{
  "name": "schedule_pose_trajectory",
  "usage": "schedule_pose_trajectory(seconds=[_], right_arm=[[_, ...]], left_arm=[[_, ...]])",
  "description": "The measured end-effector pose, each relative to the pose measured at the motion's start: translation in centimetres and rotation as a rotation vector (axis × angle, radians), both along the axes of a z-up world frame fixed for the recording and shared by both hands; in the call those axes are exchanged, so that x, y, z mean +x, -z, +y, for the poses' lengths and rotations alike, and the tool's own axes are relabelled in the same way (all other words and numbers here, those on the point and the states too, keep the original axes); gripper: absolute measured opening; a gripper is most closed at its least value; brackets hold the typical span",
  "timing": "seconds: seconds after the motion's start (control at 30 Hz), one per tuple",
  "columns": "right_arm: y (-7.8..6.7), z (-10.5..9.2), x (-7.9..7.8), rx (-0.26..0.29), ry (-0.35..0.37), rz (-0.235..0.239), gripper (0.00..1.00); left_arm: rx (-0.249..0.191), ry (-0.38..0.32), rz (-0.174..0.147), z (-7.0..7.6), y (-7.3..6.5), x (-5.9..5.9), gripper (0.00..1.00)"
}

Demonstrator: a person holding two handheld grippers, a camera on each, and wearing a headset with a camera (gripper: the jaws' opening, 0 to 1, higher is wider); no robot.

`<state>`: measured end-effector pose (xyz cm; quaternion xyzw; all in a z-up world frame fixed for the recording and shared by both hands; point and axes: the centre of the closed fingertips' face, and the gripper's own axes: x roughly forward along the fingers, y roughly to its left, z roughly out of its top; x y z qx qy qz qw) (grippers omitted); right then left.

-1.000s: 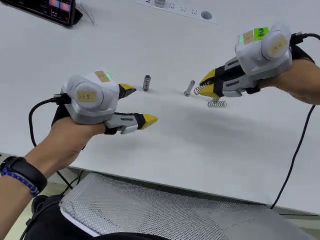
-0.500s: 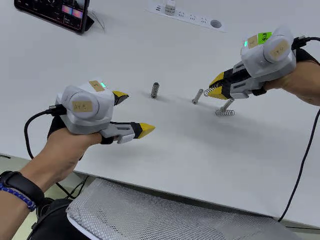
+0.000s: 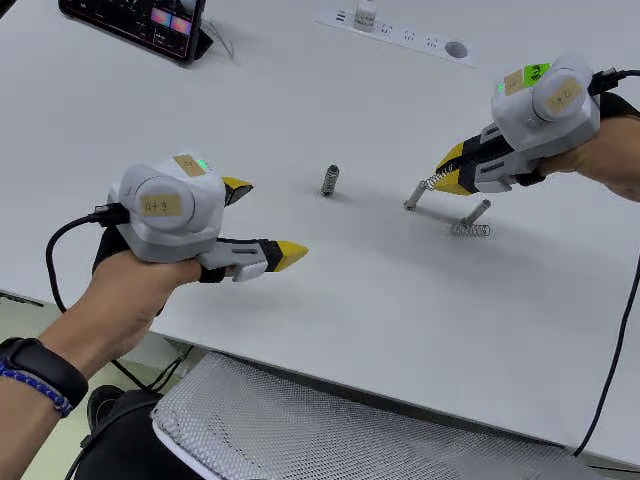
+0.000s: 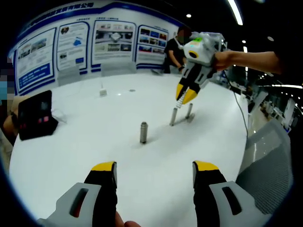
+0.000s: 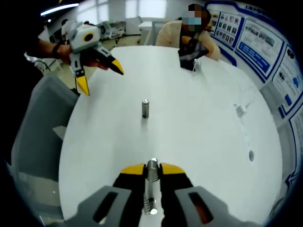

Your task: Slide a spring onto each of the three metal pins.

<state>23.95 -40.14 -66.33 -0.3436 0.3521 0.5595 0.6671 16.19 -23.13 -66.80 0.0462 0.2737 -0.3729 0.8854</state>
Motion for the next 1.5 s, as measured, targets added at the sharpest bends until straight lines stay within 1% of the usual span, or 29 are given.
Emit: schedule_pose_trajectory(seconds=[0.13,0.23,0.47,0.6,0.83,1.03,1.17,1.5], right_arm=[[0.5,0.2,-0.1,-0.010,-0.012,0.010,0.13],[0.9,0.2,0.0,-0.024,-0.019,0.004,0.13],[1.1,0.5,0.1,-0.034,-0.034,0.001,0.13],[1.2,0.6,0.2,-0.046,-0.045,-0.002,0.13],[1.2,0.9,0.5,-0.053,-0.050,0.007,0.13],[1.9,1.1,0.4,-0.073,-0.066,0.017,0.13],[2.1,1.2,0.4,-0.076,-0.069,0.023,0.13],[3.6,1.3,0.2,-0.102,-0.080,0.044,0.13]], left_arm=[[0.001,-0.012,0.002,0.6,-0.1,-0.1,0.66],[0.006,-0.018,0.003,0.9,0.0,-0.2,0.65],[0.005,-0.033,0.005,1.4,0.0,-0.4,0.65],[0.003,-0.032,0.006,1.3,0.0,-0.5,0.65],[-0.001,-0.024,0.003,0.9,-0.2,-0.5,0.64],[-0.001,-0.017,0.003,0.7,-0.2,-0.5,0.64],[0.000,-0.016,0.005,0.7,-0.1,-0.5,0.64],[0.002,-0.017,0.008,0.8,0.1,-0.6,0.63]])
